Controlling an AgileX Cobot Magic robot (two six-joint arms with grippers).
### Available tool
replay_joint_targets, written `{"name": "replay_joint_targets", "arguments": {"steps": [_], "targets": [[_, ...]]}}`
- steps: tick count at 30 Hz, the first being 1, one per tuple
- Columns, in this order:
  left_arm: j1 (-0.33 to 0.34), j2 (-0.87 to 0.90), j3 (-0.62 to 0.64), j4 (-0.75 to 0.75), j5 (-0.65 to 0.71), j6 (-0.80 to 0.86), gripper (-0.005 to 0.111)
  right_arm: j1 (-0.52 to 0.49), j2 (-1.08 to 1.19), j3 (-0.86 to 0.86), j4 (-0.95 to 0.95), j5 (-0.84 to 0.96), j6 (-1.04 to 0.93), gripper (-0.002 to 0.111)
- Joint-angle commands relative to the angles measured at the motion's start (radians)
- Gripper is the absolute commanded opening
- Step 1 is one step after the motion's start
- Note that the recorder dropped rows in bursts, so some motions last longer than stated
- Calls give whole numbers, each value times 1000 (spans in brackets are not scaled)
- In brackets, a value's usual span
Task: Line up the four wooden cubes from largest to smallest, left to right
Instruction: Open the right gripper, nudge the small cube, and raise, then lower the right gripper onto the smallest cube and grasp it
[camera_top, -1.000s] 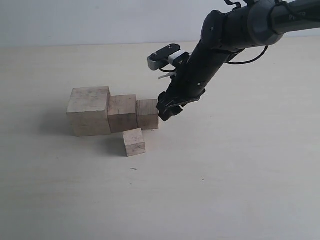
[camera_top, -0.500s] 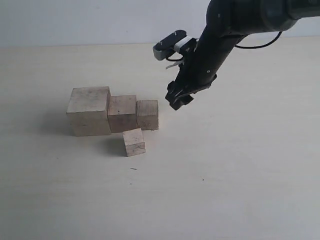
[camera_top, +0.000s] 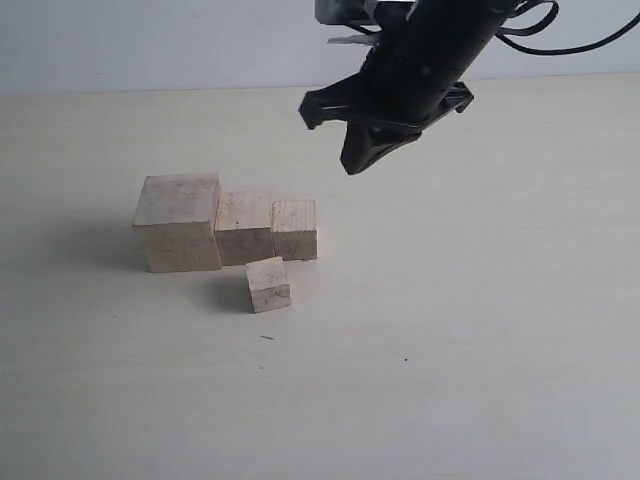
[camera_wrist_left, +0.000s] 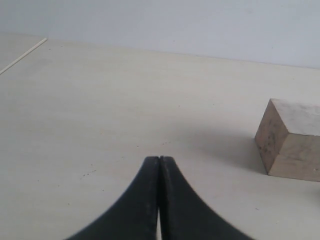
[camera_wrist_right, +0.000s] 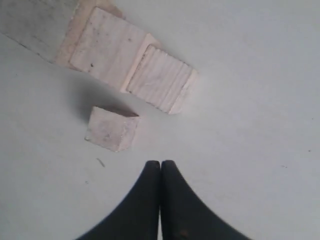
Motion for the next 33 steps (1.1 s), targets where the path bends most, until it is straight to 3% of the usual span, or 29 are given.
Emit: {"name": "replay_joint_targets", "arguments": {"steps": [1,5,9,12,15,17,20,33], "targets": [[-7,-6,1,0,-12,-2,0,150,-49,42,-92,-41,203,0],[-7,-6,1,0,-12,-2,0,303,-41,85,-204,-99,441,0],[-7,-6,1,0,-12,-2,0,370,0,85,-238,-129,563,0],[-7,-6,1,0,-12,-2,0,395,58,85,-247,-131,574,18],[-7,-6,1,0,-12,-2,0,395,101,85,-282,-131,599,53],[-7,-6,1,0,-12,-2,0,395,107,85,-368,-147,686,65],[-7,-6,1,0,-12,-2,0,395,107,85,-461,-187,775,66],[-7,-6,1,0,-12,-2,0,395,210,37,-463,-232,775,66]]}}
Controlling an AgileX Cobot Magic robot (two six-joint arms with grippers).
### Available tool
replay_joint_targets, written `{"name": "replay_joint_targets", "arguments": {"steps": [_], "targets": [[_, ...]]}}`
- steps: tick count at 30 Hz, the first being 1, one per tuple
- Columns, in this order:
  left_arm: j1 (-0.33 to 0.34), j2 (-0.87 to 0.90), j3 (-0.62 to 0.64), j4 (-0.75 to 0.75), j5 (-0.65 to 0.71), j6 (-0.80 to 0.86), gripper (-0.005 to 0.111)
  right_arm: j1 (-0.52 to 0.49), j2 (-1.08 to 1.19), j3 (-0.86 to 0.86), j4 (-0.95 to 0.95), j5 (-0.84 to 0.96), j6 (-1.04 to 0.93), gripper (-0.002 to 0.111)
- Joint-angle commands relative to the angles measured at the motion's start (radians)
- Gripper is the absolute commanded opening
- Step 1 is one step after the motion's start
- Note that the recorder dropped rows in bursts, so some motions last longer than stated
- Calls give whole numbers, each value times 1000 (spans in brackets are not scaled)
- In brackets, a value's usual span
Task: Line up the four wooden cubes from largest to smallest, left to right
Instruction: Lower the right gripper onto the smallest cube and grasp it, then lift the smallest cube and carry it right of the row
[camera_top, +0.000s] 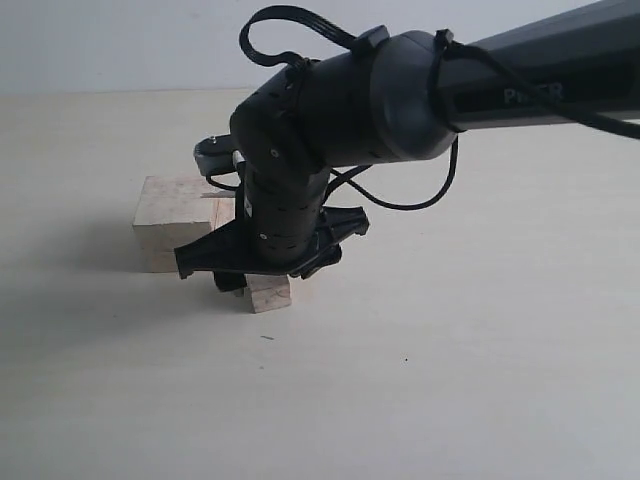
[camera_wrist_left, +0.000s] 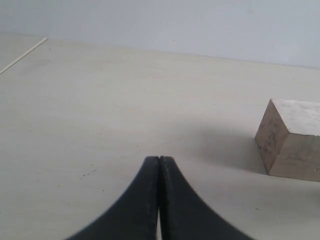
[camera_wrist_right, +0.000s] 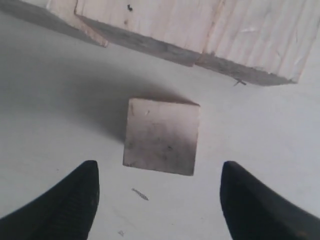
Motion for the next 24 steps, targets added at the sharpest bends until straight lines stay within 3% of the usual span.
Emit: {"name": "replay_joint_targets", "arguments": {"steps": [1,8,10,16,24], "targets": [[-7,-6,1,0,-12,-2,0,3,31,-34,-11,-3,3,66],[-7,-6,1,0,-12,-2,0,3,69,-39,-13,-1,3,62],[-7,-6,1,0,-12,-2,0,3,67,-41,-13,-4,3,52],[-7,-6,1,0,-12,-2,0,3,45,-43,-18,28,-72,0],[-7,-6,1,0,-12,-2,0,3,-98,-50,-14,198,-229,0]]}}
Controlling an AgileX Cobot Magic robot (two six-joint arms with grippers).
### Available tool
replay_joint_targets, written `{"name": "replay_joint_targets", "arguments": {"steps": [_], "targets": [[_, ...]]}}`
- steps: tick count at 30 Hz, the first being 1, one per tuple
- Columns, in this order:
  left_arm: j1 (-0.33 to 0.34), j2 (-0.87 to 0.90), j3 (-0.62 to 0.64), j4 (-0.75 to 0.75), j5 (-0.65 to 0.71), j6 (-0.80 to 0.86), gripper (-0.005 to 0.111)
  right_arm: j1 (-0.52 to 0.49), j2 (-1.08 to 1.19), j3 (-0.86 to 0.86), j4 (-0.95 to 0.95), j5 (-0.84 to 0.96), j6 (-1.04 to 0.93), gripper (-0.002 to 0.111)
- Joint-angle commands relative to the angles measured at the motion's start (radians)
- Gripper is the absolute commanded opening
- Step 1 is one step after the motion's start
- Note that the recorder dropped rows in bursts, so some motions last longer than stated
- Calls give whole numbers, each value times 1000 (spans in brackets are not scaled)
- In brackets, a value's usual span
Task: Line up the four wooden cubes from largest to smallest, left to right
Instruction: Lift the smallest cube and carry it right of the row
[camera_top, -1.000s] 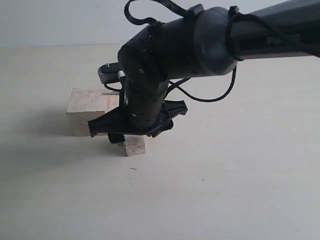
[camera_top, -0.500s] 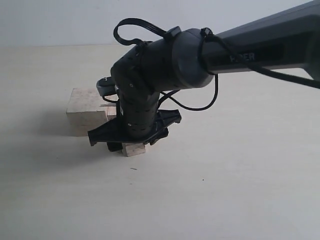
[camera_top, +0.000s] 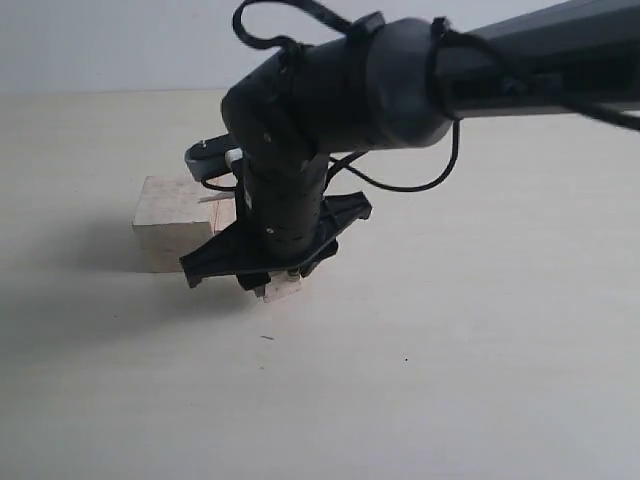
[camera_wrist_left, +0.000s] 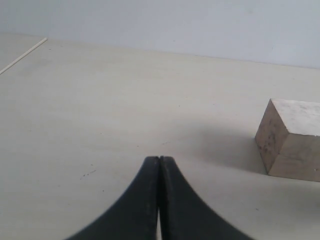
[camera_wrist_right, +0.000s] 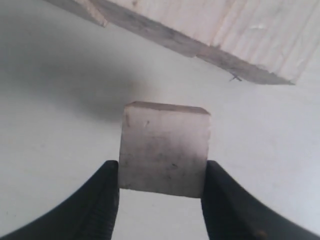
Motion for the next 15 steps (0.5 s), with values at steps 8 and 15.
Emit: {"name": "replay_joint_targets", "arguments": {"steps": [8,15], "targets": [[-7,-6,1,0,-12,-2,0,-141,-343,-10,125,265,-522,0],[-7,-6,1,0,-12,-2,0,-448,-427,-10,140,267,-749,0]]}}
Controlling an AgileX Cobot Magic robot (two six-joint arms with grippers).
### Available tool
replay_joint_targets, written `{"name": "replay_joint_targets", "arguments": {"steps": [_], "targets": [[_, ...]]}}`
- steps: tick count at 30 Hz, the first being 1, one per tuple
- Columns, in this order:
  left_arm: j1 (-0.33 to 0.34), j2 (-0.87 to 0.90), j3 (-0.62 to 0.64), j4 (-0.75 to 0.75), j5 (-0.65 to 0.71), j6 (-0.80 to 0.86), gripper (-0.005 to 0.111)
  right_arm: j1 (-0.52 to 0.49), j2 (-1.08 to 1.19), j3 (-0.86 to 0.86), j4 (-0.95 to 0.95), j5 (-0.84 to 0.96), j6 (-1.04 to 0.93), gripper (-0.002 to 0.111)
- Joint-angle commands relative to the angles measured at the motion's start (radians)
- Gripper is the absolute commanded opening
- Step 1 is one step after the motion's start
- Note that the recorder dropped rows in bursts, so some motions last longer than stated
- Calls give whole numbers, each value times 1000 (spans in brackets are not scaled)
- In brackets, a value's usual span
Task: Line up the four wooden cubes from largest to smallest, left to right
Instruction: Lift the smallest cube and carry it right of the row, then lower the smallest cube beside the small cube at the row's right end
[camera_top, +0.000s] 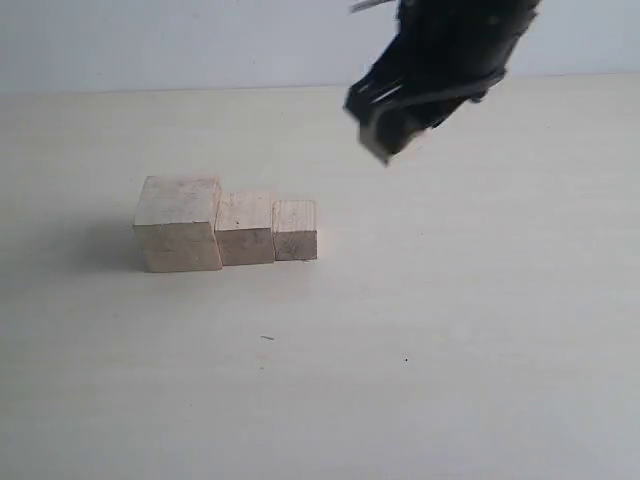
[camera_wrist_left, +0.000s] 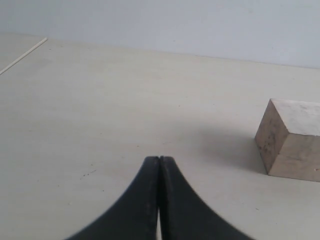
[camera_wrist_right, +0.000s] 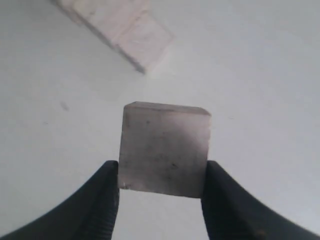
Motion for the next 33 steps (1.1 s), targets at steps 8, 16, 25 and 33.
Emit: {"name": "replay_joint_targets", "arguments": {"steps": [8,16,25,33], "targets": [[-7,-6,1,0,-12,-2,0,-326,87,-6,232,-59,-820,0],[-7,-6,1,0,-12,-2,0,-326,346,-6,344,-135,-1215,0],[-7,-6,1,0,-12,-2,0,-313,442,-16,488,-256,-1557,0],[-7,-6,1,0,-12,-2,0,-253,481,-28,496,-241,-1555,0]]}}
